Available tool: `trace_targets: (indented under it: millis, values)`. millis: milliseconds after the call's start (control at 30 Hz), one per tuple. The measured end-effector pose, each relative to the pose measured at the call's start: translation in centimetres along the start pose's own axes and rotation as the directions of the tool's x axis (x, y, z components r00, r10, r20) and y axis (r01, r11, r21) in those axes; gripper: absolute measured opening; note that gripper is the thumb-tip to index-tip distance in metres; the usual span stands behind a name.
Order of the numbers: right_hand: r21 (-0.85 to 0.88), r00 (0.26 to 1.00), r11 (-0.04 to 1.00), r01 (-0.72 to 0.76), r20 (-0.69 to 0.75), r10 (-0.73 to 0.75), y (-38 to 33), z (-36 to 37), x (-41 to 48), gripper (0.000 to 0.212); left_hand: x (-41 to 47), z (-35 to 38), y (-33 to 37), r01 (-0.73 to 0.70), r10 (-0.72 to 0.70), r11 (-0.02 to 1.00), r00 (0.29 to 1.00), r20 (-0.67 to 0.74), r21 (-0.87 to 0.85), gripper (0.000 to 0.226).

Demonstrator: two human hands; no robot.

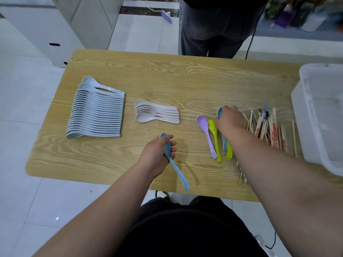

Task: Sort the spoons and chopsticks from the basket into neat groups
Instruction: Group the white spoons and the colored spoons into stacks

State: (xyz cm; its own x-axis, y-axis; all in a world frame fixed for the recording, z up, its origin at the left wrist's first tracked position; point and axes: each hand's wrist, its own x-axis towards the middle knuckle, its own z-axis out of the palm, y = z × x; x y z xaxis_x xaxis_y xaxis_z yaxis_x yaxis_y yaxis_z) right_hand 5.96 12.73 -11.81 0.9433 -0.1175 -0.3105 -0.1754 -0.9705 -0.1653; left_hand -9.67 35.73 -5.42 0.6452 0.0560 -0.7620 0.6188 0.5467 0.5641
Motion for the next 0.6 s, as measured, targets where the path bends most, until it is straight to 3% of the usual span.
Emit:
trace_targets:
  millis: [133,333,467,600]
  values:
    - [-0.024,0.999,0.999,-0.031,0.021,0.032,-0.3,0.3,0.9,0.04,0.7,-0.2,0.2,0.007,-0.006,1.0,1.0,0.03,-0.011,0.02]
    - [0.051,0.994,0.999,0.007,-0.112,-0.001,-1.5,-1.3,-0.6,0.03,1.0,0.3,0.7,0.008,-0.007,1.0,0.999,0.049,-0.023,0.026]
    - [0.24,0.967,0.957,0.165,-0.23,-0.109,-3.4,-4.6,-5.7,0.021,0.1,1.7,1.9,-0.014,0.016,1.0,0.998,0.054,-0.027,0.032]
    - [0.362,0.95,0.88,0.307,-0.174,-0.26,-6.2,-6.5,-13.1,0.023,-1.4,4.0,2.9,-0.042,0.042,0.999,0.992,0.115,-0.002,0.034]
